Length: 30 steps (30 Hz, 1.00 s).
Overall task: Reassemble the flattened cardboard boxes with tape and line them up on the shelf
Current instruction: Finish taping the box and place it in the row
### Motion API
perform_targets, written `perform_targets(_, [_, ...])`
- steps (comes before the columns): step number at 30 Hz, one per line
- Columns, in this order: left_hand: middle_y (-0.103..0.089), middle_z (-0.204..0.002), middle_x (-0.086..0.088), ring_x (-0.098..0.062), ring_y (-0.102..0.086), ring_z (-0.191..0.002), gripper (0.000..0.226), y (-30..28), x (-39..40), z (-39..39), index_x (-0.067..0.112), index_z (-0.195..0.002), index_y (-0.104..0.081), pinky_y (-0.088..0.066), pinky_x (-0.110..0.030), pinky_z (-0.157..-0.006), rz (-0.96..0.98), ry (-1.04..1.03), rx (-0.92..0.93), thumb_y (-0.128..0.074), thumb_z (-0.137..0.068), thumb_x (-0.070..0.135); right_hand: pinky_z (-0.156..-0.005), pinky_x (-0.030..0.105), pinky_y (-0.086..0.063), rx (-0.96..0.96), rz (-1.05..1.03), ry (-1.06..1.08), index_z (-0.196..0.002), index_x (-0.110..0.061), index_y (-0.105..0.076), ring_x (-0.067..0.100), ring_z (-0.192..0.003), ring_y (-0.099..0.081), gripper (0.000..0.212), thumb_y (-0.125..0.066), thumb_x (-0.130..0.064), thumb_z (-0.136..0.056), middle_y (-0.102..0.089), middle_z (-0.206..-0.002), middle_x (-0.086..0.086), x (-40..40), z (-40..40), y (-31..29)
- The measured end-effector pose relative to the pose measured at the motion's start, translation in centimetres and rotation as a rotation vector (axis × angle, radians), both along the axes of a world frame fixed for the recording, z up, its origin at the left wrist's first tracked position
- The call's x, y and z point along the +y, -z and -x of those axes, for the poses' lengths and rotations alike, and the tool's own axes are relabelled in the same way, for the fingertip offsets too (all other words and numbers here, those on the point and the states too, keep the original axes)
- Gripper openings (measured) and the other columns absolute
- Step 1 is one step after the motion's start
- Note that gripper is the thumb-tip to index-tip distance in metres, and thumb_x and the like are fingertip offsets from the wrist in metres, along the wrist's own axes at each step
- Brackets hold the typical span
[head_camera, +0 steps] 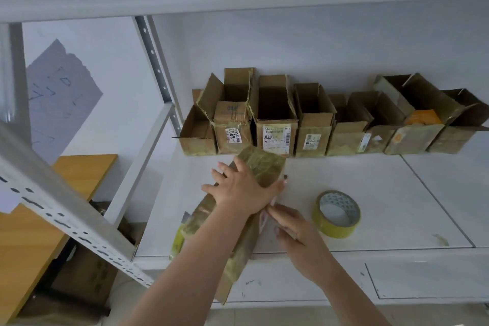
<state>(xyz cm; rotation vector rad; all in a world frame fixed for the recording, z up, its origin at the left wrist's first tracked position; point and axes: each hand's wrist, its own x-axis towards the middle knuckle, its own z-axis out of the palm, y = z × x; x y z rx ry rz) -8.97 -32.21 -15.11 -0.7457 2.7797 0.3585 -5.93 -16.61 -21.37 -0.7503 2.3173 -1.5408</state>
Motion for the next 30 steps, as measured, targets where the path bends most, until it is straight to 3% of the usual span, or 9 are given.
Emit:
perform_targets(3, [-0.023,-0.154,-0.015,-0.039,-0.024,-0.141,0.129,1.3,-0.2,-0.5,0.016,-0.154,0.003,-0.028,-0.062,-0.106,0.013,0.001,-0.017,-0.053,-0.063,0.088,-0.105,0.01,-0.032,-0.009,0.026,-0.039,-0.123,-0.035,-0.057,0.002,-0.132,-0.042,0.054,-0.046,0.01,-0.094,-0.046,-0.138,-0.006,0.1,-0.2,0.1])
perform_targets(7, [-0.031,-0.146,-0.01,-0.035,-0.032,-0.133,0.123,-0.9,0.0,-1.5,0.017,-0.153,-0.002,-0.032,-0.054,-0.103,-0.029,0.084,0.113,-0.064,-0.063,0.075,-0.085,0.026,-0.047,0.117,0.267,0.34,-0.088,-0.033,-0.069,0.008,-0.094,-0.065,0.042,-0.052,0.005,-0.09,-0.072,-0.094,-0.015,2.2,1.8,-2.5])
perform_targets(10, [-0.022,-0.15,-0.002,-0.031,-0.02,-0.138,0.13,-4.9,-0.2,-2.8,0.026,-0.153,0.008,-0.027,-0.055,-0.112,-0.153,0.27,0.272,-0.061,-0.054,0.077,-0.08,0.025,-0.047,0.168,0.406,0.528,-0.103,-0.035,-0.062,0.0,-0.099,-0.06,0.016,-0.052,-0.031,-0.092,-0.065,-0.106,-0.021,4.1,4.5,-6.1])
perform_targets(12, [-0.015,-0.152,0.007,-0.024,-0.014,-0.142,0.133,-8.0,-0.2,-3.7,0.03,-0.152,0.012,-0.02,-0.056,-0.117,-0.182,0.464,0.367,-0.057,-0.048,0.078,-0.089,0.02,-0.045,0.179,0.498,0.522,-0.12,-0.037,-0.057,-0.006,-0.113,-0.054,0.033,-0.046,-0.051,-0.092,-0.059,-0.12,-0.025,5.0,6.0,-8.3])
perform_targets(15, [-0.008,-0.149,0.02,-0.011,-0.007,-0.14,0.132,-10.6,-0.4,-4.3,0.033,-0.152,0.015,-0.008,-0.056,-0.12,-0.035,0.761,0.424,-0.069,-0.057,0.07,-0.105,0.037,-0.043,0.098,0.658,0.357,-0.133,-0.043,-0.051,0.006,-0.132,-0.047,0.052,-0.045,-0.068,-0.088,-0.052,-0.14,-0.018,5.5,6.7,-10.9])
perform_targets(18, [0.001,-0.156,0.021,-0.01,0.006,-0.145,0.129,-11.1,-0.8,-4.4,0.034,-0.153,0.015,-0.004,-0.059,-0.119,0.069,0.897,0.401,-0.077,-0.065,0.055,-0.088,0.041,-0.056,-0.094,0.675,0.14,-0.129,-0.028,-0.06,0.023,-0.117,-0.063,0.066,-0.054,-0.072,-0.08,-0.067,-0.125,0.001,5.0,5.7,-12.2])
perform_targets(22, [0.011,-0.161,0.017,-0.009,0.022,-0.147,0.113,-10.2,-2.4,-4.9,0.042,-0.153,0.005,0.001,-0.058,-0.12,0.081,0.834,0.461,-0.077,-0.075,0.041,-0.079,0.051,-0.054,0.048,0.42,0.298,-0.087,0.0,-0.06,0.037,-0.083,-0.064,0.064,-0.056,-0.064,-0.081,-0.063,-0.084,0.022,4.1,3.7,-11.7])
perform_targets(26, [-0.03,-0.155,0.006,-0.016,-0.021,-0.148,0.066,-8.6,-4.2,-6.2,0.036,-0.138,-0.045,-0.032,-0.048,-0.116,-0.234,0.568,0.808,-0.074,-0.082,0.015,-0.06,0.032,-0.036,0.101,0.319,0.464,-0.06,-0.022,-0.045,0.01,-0.058,-0.046,0.045,-0.05,-0.065,-0.074,-0.045,-0.057,-0.008,3.0,1.7,-11.0])
perform_targets(30, [-0.044,-0.135,0.01,-0.015,-0.047,-0.128,0.061,-6.2,-3.9,-6.5,0.054,-0.115,-0.055,-0.051,-0.032,-0.097,-0.356,0.414,0.913,-0.062,-0.09,-0.001,-0.054,0.019,-0.034,0.126,0.205,0.488,-0.065,-0.024,-0.046,0.003,-0.052,-0.047,0.041,-0.046,-0.063,-0.079,-0.052,-0.055,-0.015,1.3,-0.6,-9.4])
